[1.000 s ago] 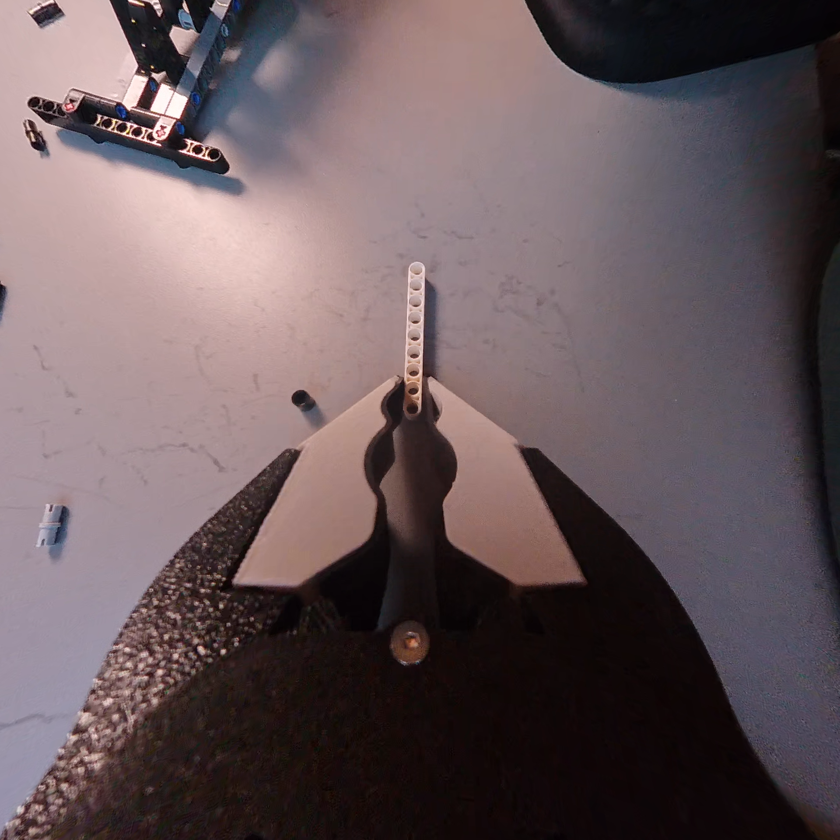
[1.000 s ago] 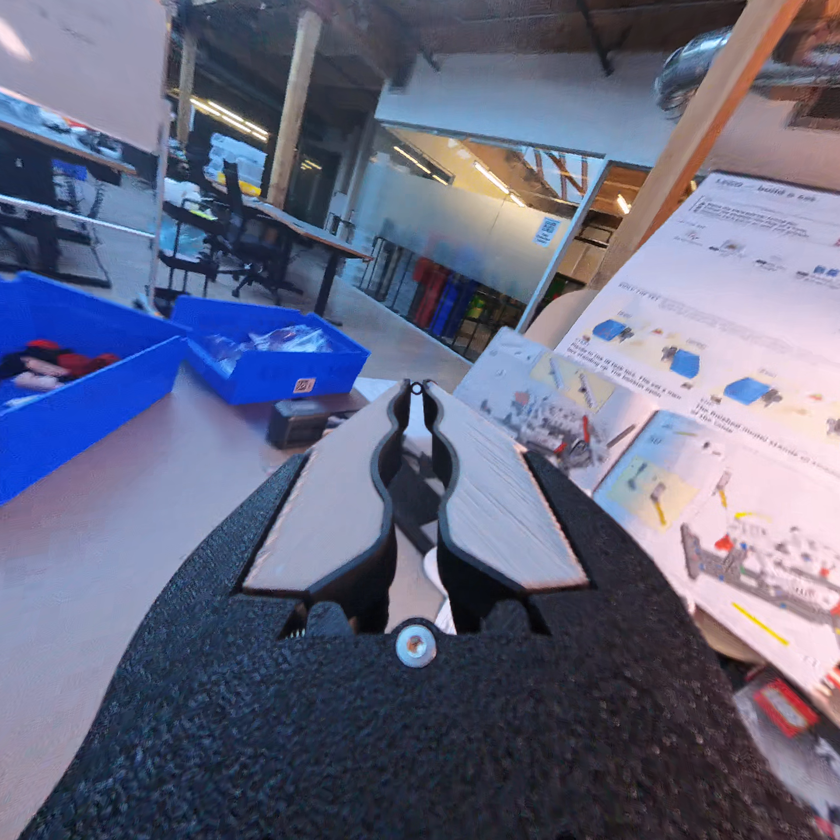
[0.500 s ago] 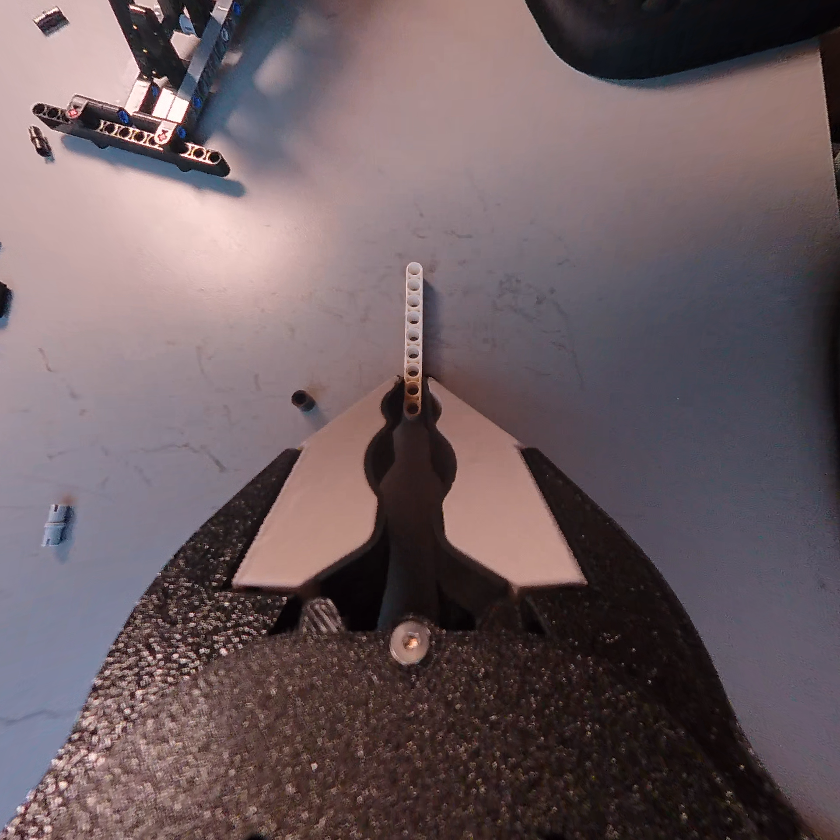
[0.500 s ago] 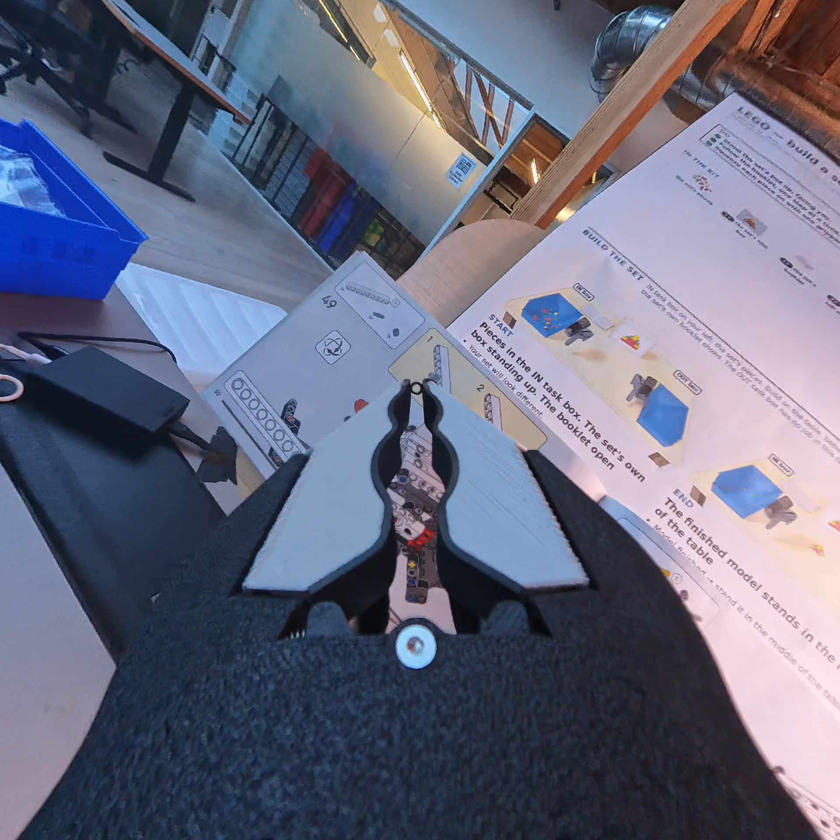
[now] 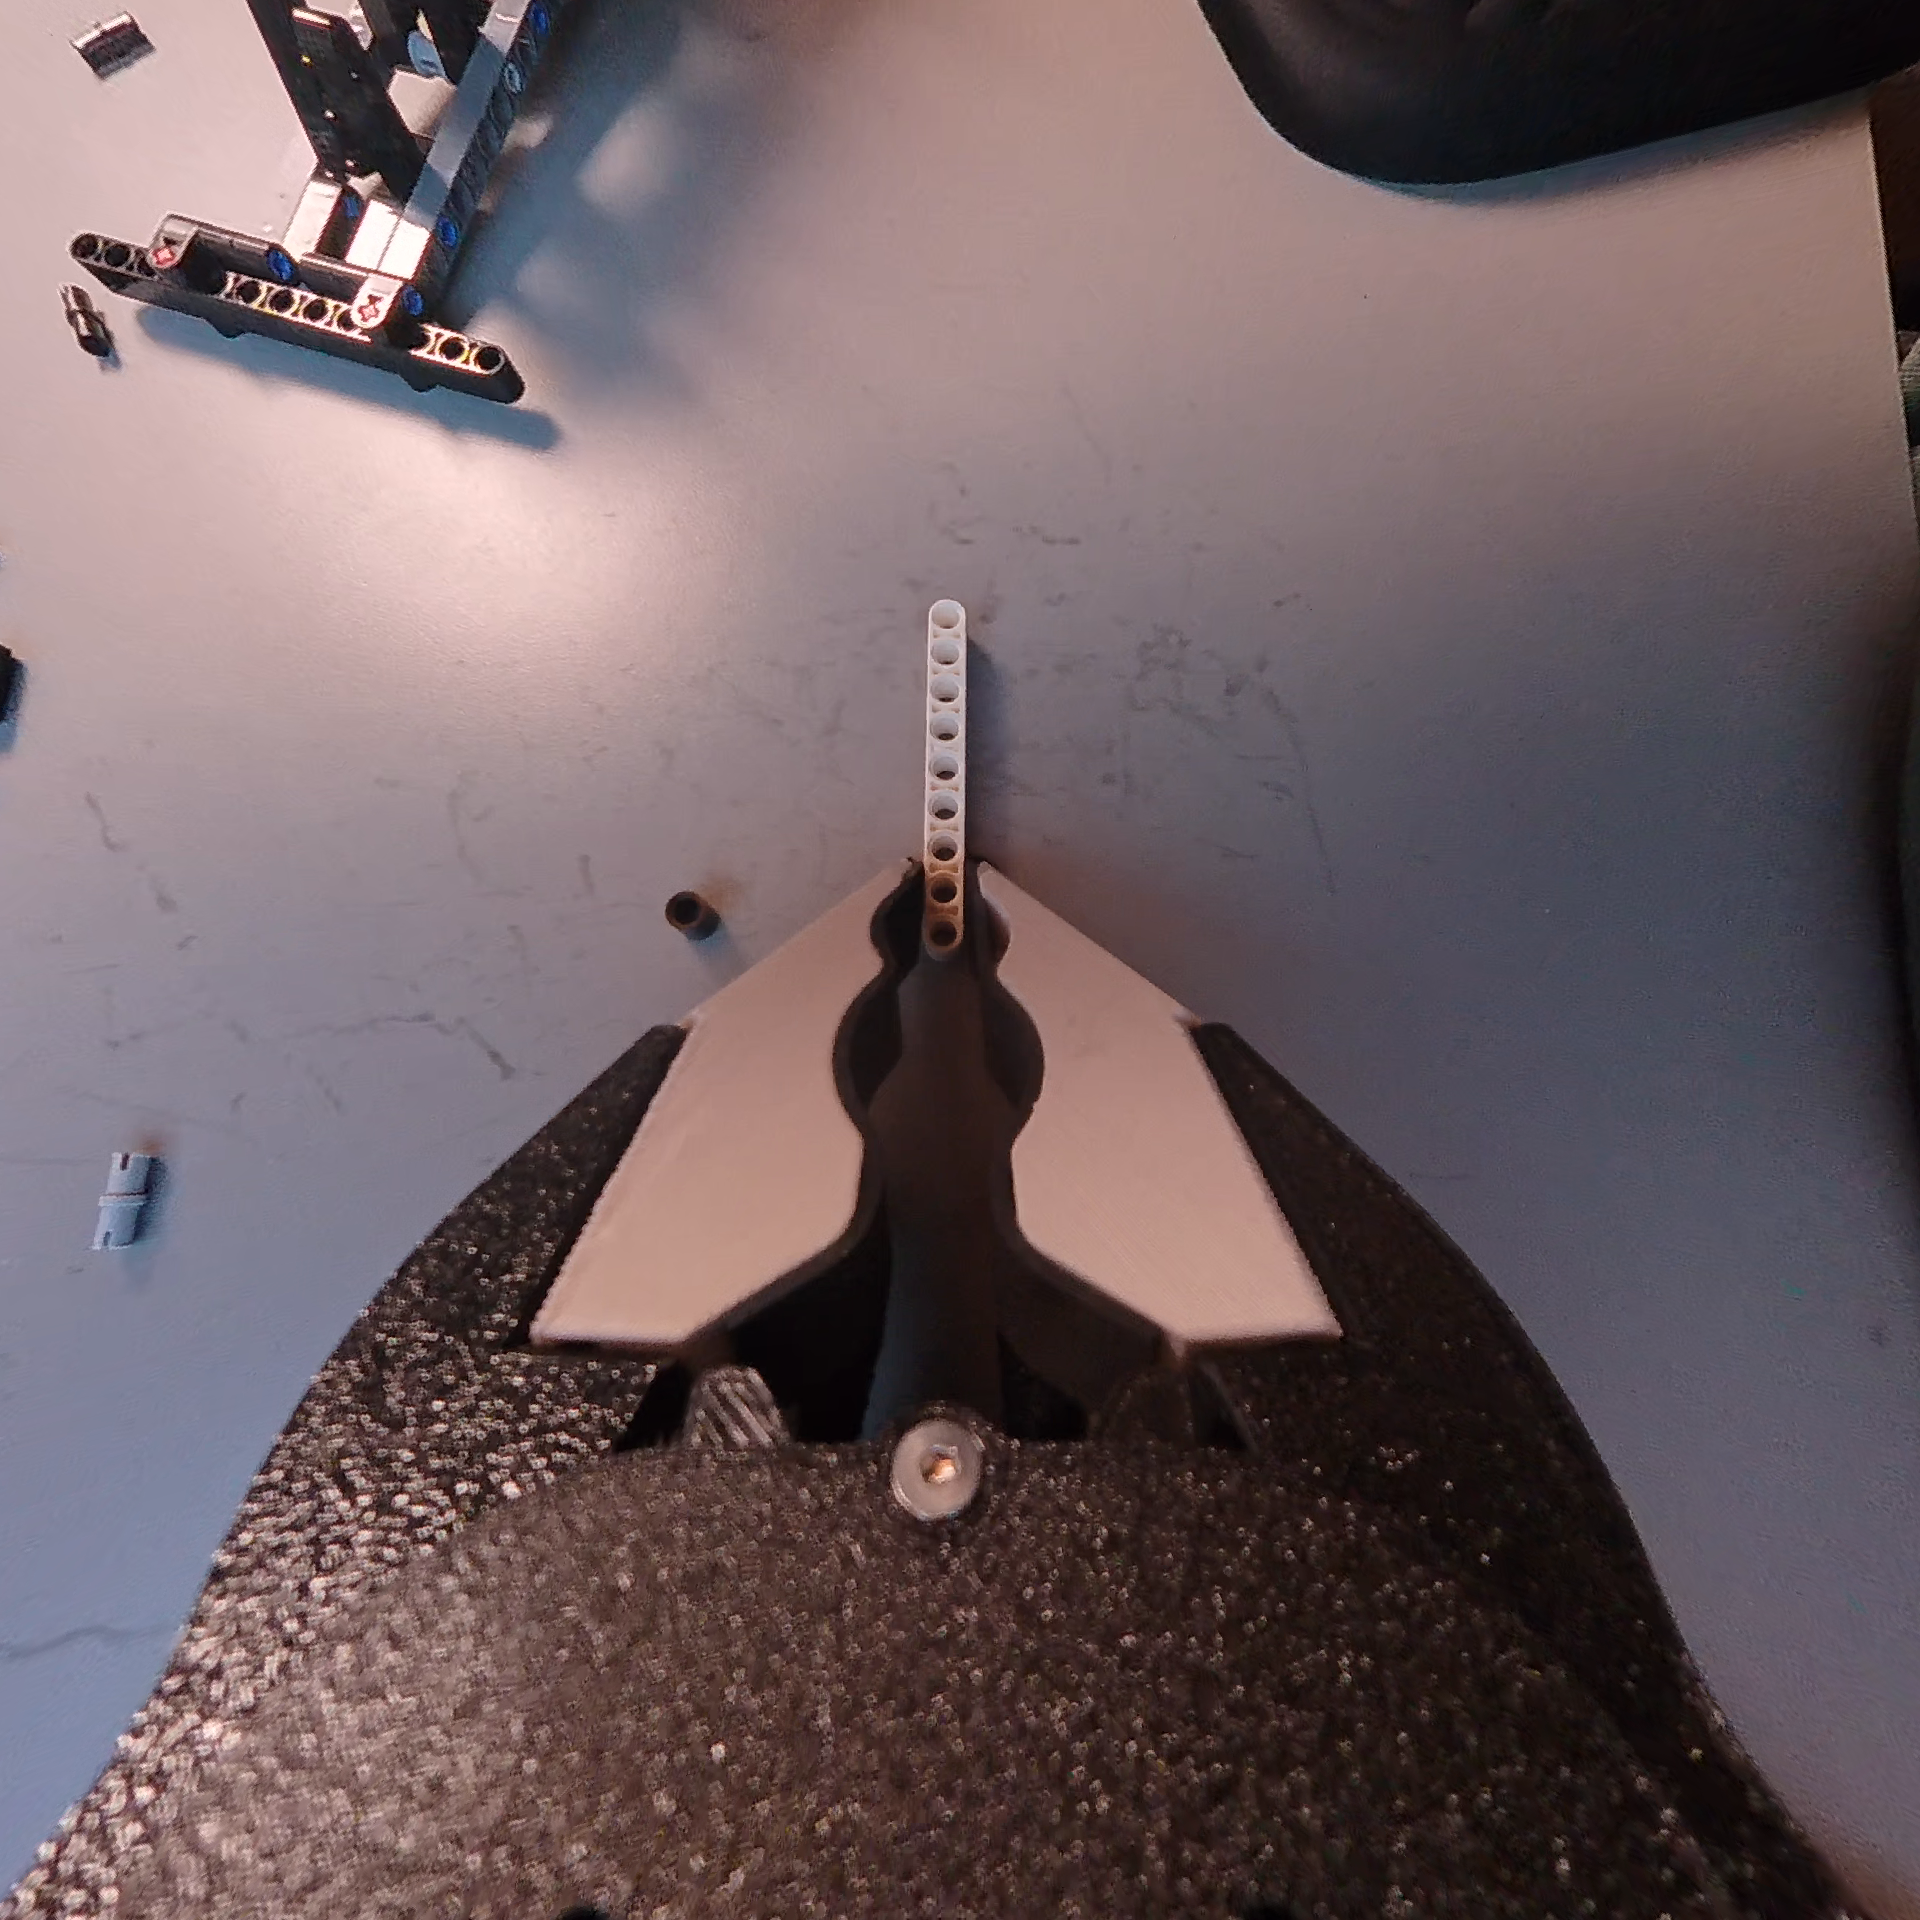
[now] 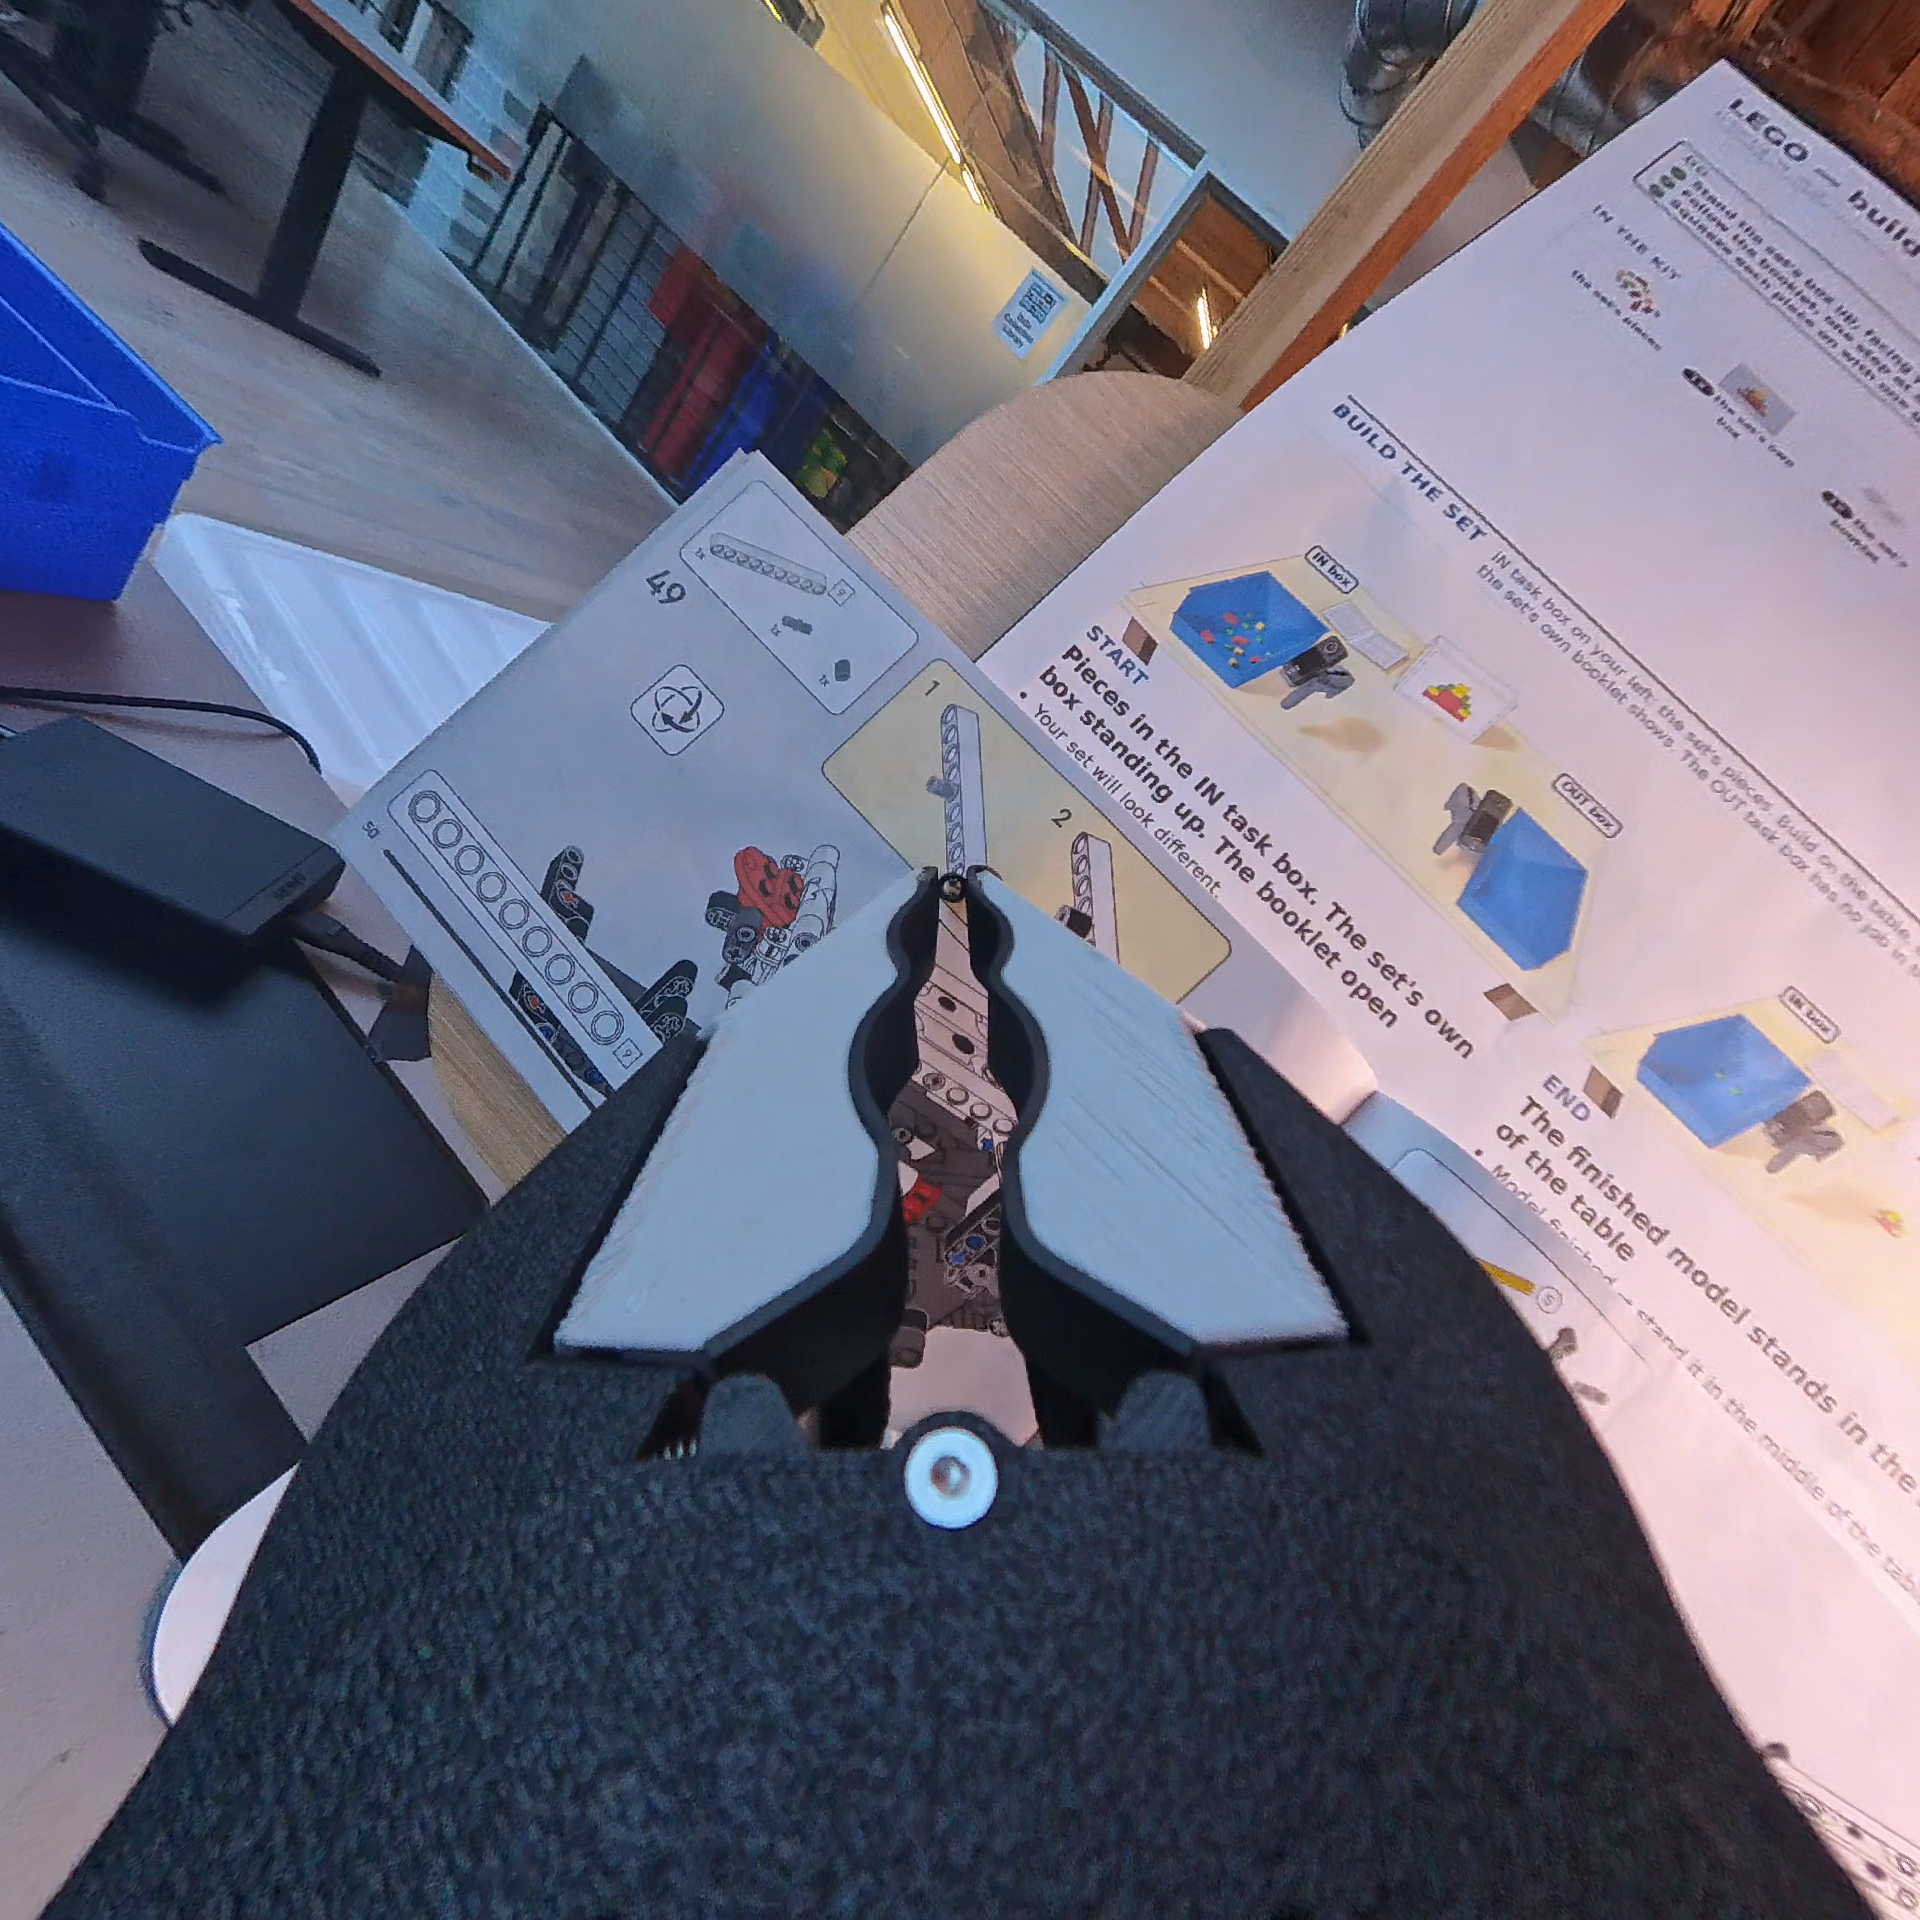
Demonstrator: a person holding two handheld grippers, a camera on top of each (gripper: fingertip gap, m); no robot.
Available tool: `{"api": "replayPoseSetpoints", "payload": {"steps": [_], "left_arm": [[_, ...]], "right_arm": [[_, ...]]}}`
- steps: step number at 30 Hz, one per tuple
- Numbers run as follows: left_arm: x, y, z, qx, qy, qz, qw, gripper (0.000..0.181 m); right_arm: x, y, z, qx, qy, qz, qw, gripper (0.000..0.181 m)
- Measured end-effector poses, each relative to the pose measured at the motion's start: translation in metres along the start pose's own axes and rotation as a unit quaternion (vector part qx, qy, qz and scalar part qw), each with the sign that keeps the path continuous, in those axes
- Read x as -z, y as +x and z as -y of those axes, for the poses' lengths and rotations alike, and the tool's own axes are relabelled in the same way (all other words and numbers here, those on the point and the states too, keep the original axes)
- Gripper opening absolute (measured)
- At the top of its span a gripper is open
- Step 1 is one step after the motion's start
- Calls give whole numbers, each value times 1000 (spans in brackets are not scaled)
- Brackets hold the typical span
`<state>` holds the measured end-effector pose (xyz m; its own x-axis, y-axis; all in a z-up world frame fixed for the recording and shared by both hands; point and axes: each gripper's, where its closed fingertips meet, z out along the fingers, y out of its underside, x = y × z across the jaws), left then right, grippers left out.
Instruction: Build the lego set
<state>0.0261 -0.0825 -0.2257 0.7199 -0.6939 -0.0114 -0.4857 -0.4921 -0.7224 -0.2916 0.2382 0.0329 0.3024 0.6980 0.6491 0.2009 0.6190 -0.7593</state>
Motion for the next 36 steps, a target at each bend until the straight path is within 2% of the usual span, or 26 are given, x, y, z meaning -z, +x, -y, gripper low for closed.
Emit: {"api": "replayPoseSetpoints", "payload": {"steps": [36], "left_arm": [[0, 0, 0, 2, 0, -3, 1000, 7]], "right_arm": [[-13, -7, 13, 0, 16, 9, 1000, 4]]}}
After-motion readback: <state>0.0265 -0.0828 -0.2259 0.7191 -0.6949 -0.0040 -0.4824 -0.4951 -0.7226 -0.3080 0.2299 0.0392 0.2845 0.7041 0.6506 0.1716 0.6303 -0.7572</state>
